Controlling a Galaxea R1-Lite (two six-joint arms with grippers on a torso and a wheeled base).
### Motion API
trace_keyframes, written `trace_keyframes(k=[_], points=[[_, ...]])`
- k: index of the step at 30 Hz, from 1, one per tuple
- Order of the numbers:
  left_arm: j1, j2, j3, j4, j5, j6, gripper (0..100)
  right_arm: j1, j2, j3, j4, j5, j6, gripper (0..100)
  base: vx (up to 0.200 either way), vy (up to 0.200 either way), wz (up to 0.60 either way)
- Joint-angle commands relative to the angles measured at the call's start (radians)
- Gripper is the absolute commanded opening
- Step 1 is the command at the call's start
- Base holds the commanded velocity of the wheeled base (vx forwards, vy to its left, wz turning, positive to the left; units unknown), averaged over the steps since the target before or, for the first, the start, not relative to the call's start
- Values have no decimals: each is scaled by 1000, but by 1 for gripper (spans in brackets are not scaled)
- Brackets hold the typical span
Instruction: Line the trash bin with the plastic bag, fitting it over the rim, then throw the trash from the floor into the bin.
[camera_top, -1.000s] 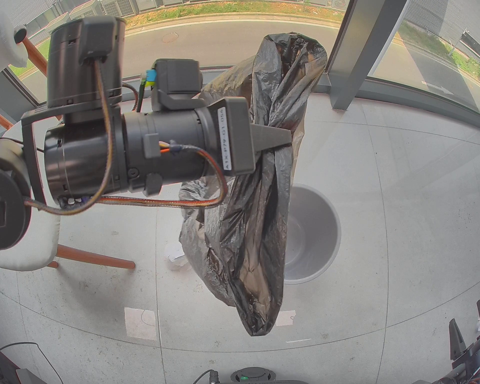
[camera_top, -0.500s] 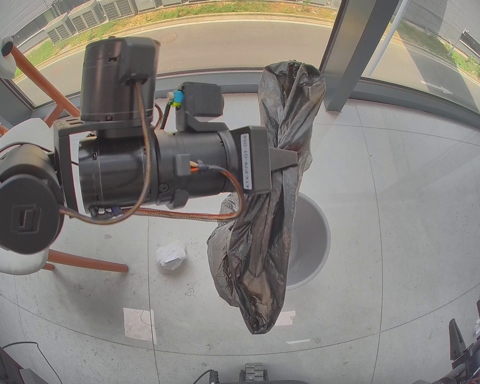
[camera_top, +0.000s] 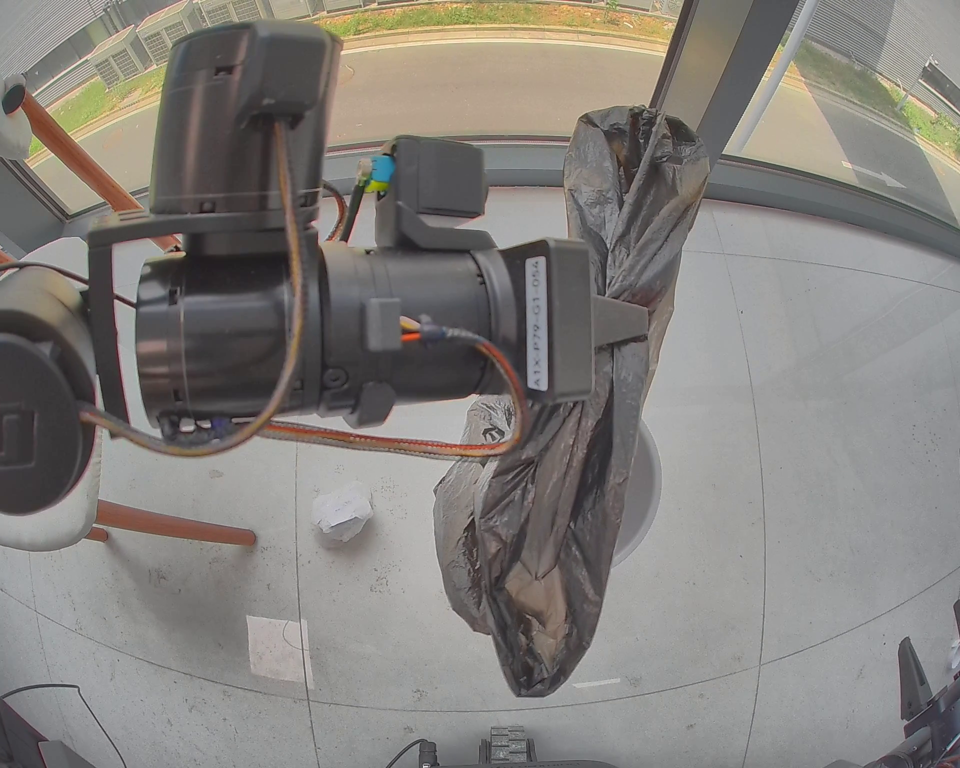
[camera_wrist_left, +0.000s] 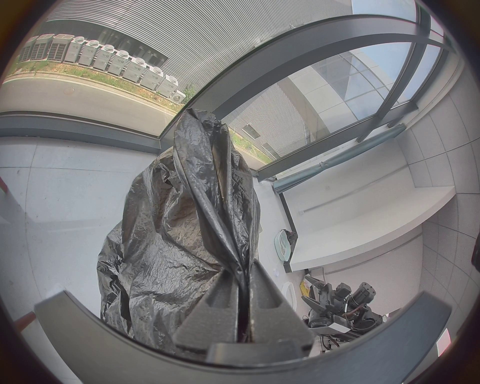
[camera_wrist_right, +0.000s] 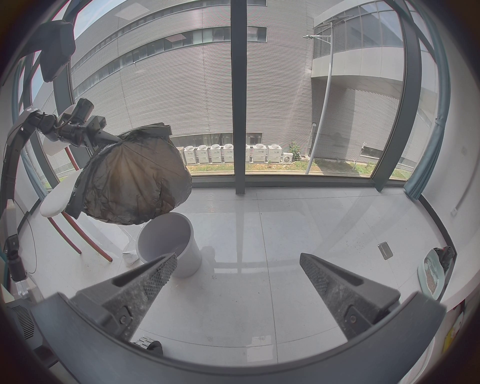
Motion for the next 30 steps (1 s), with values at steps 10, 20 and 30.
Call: trace_keyframes(k=[10, 20, 30], points=[[-121, -32, 4, 94, -1, -3, 0, 2, -9, 18, -1, -1, 3, 100, 0, 0, 0], [-109, -23, 119, 96, -4, 43, 0, 1, -9, 18, -1, -3, 5, 100, 0, 0, 0], [57, -32, 217, 96, -12, 213, 0, 1, -9, 18, 1, -3, 6, 100, 0, 0, 0]])
